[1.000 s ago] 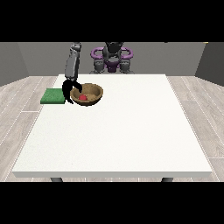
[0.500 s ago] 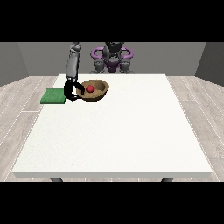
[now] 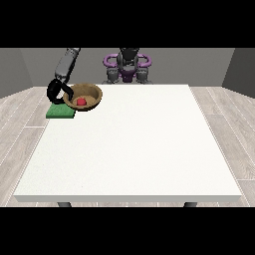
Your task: Pick the cup and pour the ball into the bowl, then pick the bowl and place it on the pad
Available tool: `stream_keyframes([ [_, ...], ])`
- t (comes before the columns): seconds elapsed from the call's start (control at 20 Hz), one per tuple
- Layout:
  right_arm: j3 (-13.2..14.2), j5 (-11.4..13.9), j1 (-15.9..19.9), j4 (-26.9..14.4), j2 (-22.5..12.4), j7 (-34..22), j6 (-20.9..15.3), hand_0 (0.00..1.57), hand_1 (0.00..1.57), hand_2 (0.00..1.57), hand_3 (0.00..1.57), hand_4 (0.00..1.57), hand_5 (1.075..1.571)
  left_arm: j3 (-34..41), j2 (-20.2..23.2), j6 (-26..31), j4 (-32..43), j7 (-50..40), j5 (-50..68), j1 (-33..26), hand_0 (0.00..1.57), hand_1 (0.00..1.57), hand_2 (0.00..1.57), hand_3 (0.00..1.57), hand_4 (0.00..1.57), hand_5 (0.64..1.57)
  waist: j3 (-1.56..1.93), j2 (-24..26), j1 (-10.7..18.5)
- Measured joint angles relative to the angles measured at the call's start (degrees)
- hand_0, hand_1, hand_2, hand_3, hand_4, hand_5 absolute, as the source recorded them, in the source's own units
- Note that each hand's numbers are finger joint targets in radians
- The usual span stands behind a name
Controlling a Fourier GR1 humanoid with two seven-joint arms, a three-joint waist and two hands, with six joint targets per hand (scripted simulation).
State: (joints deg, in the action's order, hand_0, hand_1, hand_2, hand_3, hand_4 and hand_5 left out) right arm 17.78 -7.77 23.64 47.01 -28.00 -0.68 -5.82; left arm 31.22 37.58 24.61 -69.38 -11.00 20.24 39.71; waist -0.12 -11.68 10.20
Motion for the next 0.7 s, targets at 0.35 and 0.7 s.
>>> stream_keyframes([
  [0.35,1.57,0.24,2.79,-1.3,-9.55,-5.54,4.62,1.57,1.57,1.57,0.67,1.07,1.566,1.45,1.81,0.94,3.17,2.88,-0.3,-3.2,0.0,0.0,0.0,0.0,1.21,1.545,0.08,1.08,-3.84],
  [0.7,1.31,0.37,4.02,-0.36,-10.71,-7.79,6.52,1.57,1.57,1.57,0.53,1.1,1.564,3.0,3.97,1.74,8.38,8.6,-1.31,-6.92,0.0,0.0,0.0,0.0,1.21,1.554,0.11,1.81,-7.22],
])
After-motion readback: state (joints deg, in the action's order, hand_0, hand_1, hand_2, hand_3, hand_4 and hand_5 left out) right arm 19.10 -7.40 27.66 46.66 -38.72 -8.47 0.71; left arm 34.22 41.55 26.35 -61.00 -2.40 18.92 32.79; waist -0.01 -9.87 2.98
